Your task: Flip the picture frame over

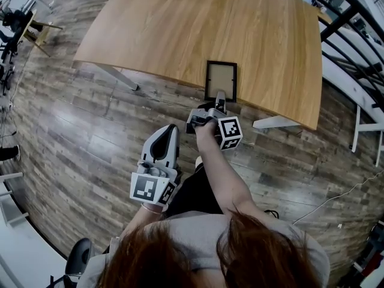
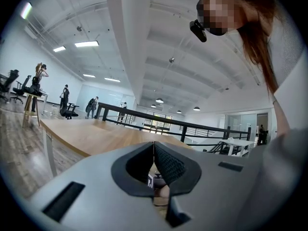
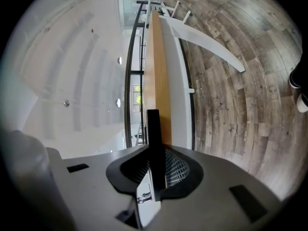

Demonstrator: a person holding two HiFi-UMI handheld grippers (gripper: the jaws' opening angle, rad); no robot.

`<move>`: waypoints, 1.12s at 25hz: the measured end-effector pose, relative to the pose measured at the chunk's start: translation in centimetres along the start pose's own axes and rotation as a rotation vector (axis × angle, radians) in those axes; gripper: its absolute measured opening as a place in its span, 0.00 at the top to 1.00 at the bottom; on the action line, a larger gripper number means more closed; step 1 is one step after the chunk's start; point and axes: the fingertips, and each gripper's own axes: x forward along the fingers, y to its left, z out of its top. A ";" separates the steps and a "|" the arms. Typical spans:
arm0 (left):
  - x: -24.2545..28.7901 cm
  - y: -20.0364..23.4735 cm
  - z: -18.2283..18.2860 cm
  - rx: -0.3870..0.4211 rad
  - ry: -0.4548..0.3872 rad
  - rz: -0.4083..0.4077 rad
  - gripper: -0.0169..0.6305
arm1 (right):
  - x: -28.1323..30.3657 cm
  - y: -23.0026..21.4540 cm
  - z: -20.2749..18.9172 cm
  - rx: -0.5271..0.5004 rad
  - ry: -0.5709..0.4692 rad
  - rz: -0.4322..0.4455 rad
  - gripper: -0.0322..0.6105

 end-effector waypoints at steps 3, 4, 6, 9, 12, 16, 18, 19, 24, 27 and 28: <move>0.0 0.1 0.0 0.001 0.007 -0.004 0.96 | 0.1 0.0 0.0 0.015 0.007 0.010 0.84; -0.1 0.1 -0.1 0.000 0.010 -0.007 0.96 | 0.2 -0.1 -0.1 0.020 0.014 0.003 0.84; -0.2 0.2 -0.3 0.000 0.017 -0.011 0.96 | 0.2 -0.2 -0.2 0.008 0.024 -0.019 0.84; -0.3 0.0 -0.4 -0.001 0.020 -0.015 0.96 | 0.2 -0.2 -0.4 -0.044 0.047 -0.037 0.84; -0.3 -0.2 -0.6 -0.004 0.030 -0.026 0.96 | 0.4 -0.2 -0.9 -0.079 0.112 -0.062 0.83; -0.4 -0.2 -1.0 -0.003 0.044 -0.032 0.96 | 0.7 0.9 -1.6 -0.110 0.169 -0.035 0.71; -0.4 -0.2 -1.1 -0.003 0.047 -0.034 0.96 | 0.8 1.1 -1.8 -0.120 0.184 -0.032 0.69; -0.5 -0.3 -1.1 -0.002 0.047 -0.036 0.96 | 0.7 1.0 -1.8 -0.129 0.190 -0.038 0.69; -0.6 -0.2 -1.1 0.001 0.040 -0.037 0.96 | -0.2 0.3 -1.8 -0.209 0.202 -0.081 0.66; -0.5 -0.1 -1.1 -0.001 0.033 -0.026 0.96 | -1.0 0.6 -1.6 -0.261 0.217 -0.093 0.66; -0.5 -0.1 -1.0 0.000 0.029 -0.024 0.96 | -1.4 0.7 -1.4 -0.276 0.230 -0.105 0.66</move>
